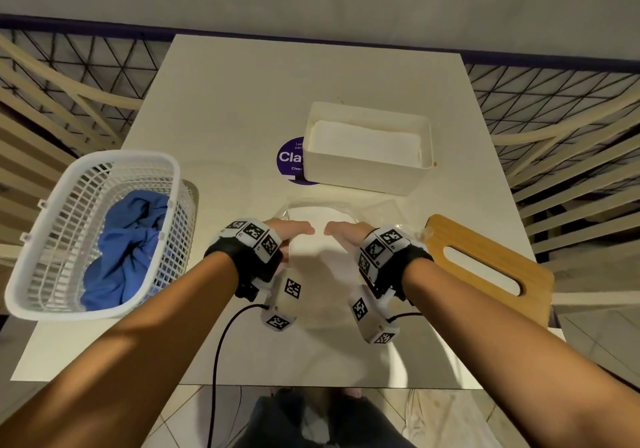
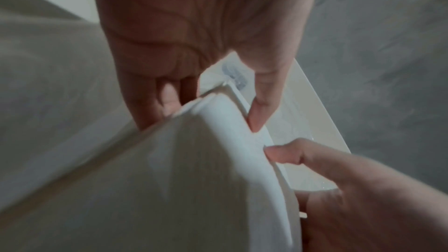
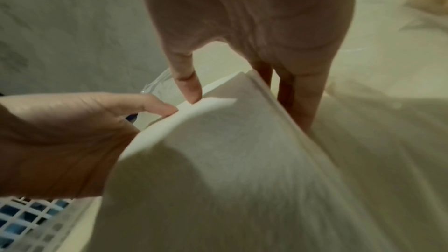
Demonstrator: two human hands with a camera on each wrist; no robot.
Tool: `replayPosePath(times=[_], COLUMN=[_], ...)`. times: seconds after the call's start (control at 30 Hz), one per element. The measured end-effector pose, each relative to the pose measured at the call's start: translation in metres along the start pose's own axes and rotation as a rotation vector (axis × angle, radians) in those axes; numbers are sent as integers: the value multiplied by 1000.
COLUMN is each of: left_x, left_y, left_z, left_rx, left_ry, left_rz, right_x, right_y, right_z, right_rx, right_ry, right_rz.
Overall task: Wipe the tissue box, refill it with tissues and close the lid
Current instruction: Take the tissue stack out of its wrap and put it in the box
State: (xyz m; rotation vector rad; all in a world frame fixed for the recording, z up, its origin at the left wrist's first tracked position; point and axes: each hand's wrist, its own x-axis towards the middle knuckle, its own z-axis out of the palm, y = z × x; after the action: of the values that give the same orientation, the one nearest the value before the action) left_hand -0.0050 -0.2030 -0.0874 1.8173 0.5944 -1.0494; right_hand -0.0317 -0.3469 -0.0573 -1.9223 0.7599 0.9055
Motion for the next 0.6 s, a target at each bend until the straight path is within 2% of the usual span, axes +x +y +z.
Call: replayPosePath(times=[0.1, 0.17, 0.27, 0.33, 0.37, 0.4, 0.5, 0.6], left_x=[8, 5, 20, 52, 50, 48, -20, -30], left_y=[-3, 0, -2, -4, -1, 0, 14, 14], left_z=[-5, -6, -5, -4, -5, -6, -9, -15], left_rx=[-12, -41, 60, 125, 146, 169, 234, 167], left_ry=[-31, -118, -192, -236, -254, -270, -343, -418], left_rz=[10, 26, 56, 103, 122, 133, 250, 393], right_x=[3, 5, 3, -1, 0, -4, 5, 7], right_y=[6, 9, 11, 11, 11, 10, 15, 18], right_z=[-2, -1, -2, -9, -14, -17, -27, -34], right_rx=[67, 170, 354, 377, 366, 343, 312, 369], right_ry=[10, -3, -32, -104, -144, -184, -300, -353], right_rz=[-22, -49, -126, -189, -221, -225, -197, -299])
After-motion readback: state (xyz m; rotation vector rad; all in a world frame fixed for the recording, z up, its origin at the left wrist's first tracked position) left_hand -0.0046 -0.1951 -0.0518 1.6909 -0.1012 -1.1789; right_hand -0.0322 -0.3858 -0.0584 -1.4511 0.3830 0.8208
